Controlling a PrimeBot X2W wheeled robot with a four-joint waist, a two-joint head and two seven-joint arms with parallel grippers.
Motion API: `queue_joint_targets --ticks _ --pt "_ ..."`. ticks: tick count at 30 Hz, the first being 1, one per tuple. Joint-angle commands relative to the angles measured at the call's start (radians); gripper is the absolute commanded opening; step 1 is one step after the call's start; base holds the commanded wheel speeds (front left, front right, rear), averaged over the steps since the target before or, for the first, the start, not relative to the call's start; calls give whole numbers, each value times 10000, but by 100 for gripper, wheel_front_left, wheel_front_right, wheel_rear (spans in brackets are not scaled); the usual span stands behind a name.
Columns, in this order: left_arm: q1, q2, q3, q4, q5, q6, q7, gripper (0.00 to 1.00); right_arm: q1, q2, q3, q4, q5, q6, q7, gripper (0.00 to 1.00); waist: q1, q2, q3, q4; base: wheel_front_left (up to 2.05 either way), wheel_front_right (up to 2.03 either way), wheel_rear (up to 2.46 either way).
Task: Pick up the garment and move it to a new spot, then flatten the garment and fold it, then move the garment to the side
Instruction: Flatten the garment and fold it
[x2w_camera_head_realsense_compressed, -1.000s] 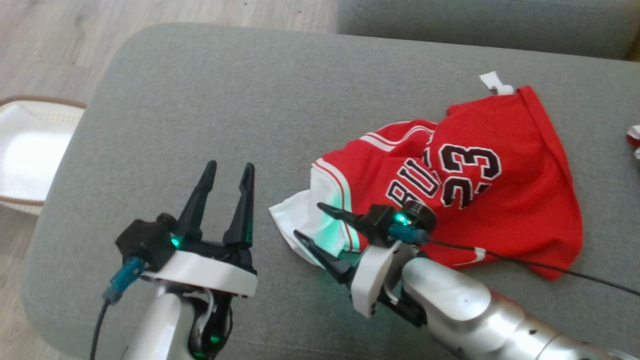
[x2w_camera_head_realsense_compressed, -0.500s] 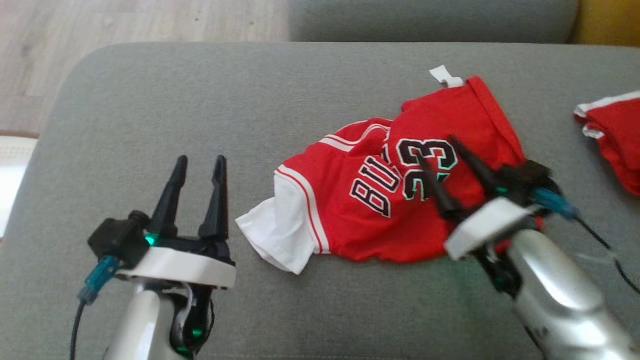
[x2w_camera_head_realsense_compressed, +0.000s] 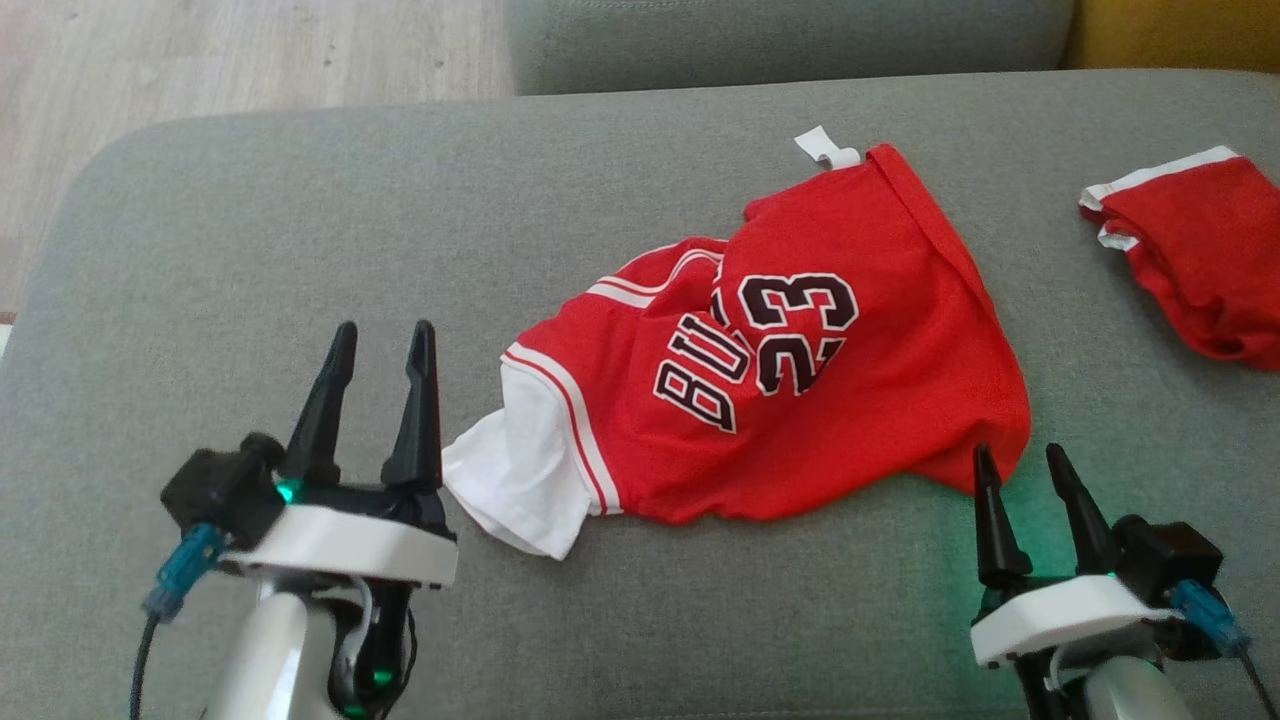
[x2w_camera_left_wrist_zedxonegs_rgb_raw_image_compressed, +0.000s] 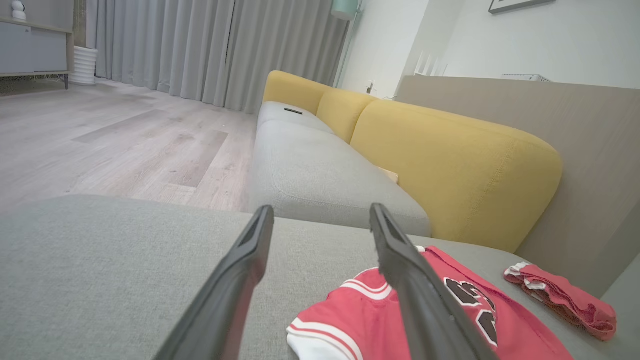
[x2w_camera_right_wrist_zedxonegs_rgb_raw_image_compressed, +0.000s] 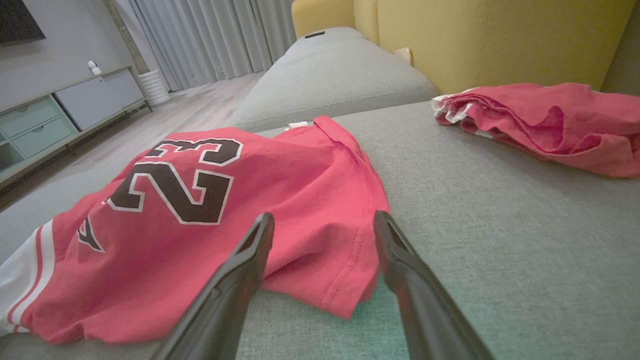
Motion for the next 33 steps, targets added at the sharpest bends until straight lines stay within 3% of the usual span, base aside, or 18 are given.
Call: queue_joint_targets --ticks 1,12,19,24,33 --pt "-143 37 346 -330 75 -27 -57 100 -323 5 163 -375 -63 -9 -107 100 0 0 -8 -43 0 0 0" --pt "-334 37 289 524 643 -12 -57 100 -529 96 125 -615 154 -9 3 100 0 0 209 -223 0 0 0" --pt "-822 196 384 3391 1602 573 -57 100 -551 97 232 -699 262 -9 36 100 0 0 473 -322 0 0 0" --pt "-1662 336 408 5408 1682 640 -57 100 -626 98 221 -741 231 -9 76 100 0 0 618 -394 0 0 0" --pt "-2346 341 163 6558 1754 187 -57 100 -706 98 237 -689 278 -9 104 100 0 0 765 -551 0 0 0"
